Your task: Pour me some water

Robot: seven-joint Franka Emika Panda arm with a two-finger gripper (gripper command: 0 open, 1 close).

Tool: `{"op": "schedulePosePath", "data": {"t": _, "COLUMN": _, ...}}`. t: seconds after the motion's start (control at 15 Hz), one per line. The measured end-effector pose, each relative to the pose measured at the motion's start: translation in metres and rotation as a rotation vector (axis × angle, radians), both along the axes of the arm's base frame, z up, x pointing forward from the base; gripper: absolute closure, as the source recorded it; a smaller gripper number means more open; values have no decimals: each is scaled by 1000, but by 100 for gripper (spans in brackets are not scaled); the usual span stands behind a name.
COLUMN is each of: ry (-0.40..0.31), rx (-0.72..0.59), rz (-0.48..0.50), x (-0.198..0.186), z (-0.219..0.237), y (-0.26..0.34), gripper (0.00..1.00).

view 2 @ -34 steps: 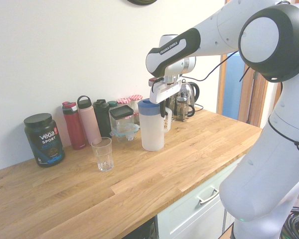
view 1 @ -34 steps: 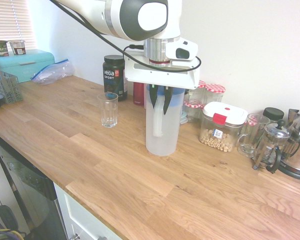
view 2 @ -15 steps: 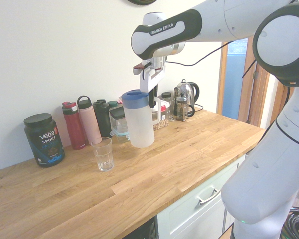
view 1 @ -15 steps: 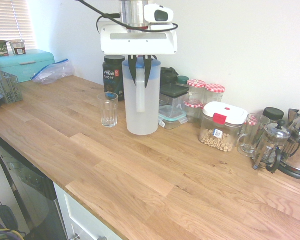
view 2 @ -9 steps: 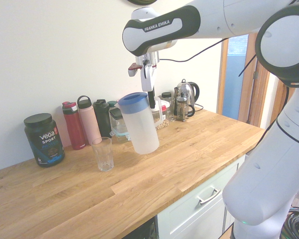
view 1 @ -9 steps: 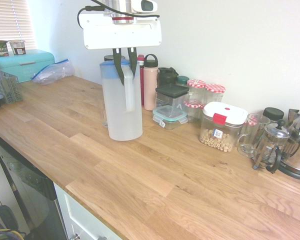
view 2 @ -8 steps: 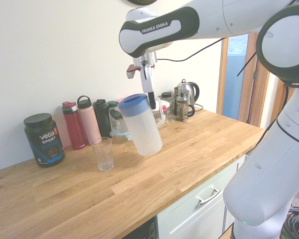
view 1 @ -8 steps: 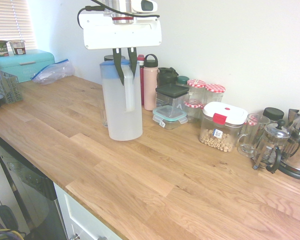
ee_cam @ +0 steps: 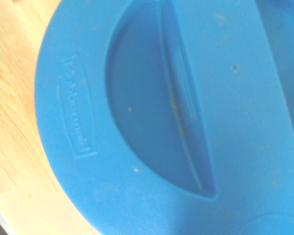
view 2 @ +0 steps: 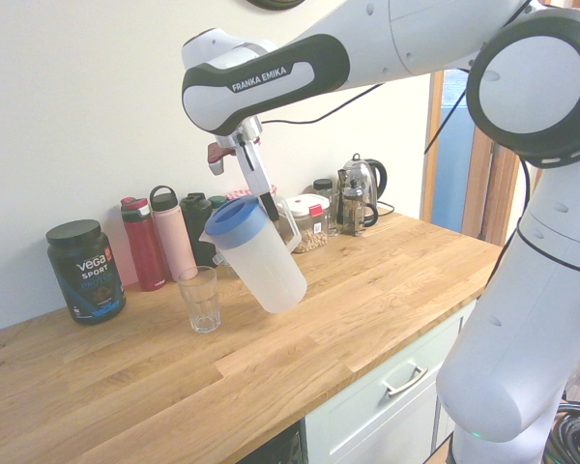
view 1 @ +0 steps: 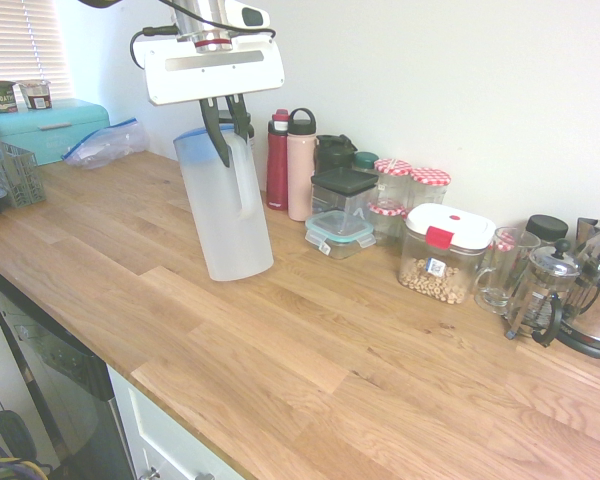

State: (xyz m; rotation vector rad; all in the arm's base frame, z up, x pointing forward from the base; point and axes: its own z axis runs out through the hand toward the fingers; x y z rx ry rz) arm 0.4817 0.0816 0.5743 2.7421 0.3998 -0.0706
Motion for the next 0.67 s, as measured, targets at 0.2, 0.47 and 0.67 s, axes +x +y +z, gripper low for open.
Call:
{"op": "schedulePosePath", "data": {"t": 0.2, "ry": -3, "rx": -89, "rz": 34, "x": 9, "z": -7, "y": 15, "gripper": 100}}
{"op": "schedulePosePath", "data": {"t": 0.47, "ry": -14, "rx": -215, "rz": 76, "x": 22, "z": -27, "y": 29, "gripper": 100}}
{"op": "schedulePosePath", "data": {"t": 0.67, "ry": -37, "rx": -278, "rz": 106, "x": 29, "z": -37, "y": 42, "gripper": 100}}
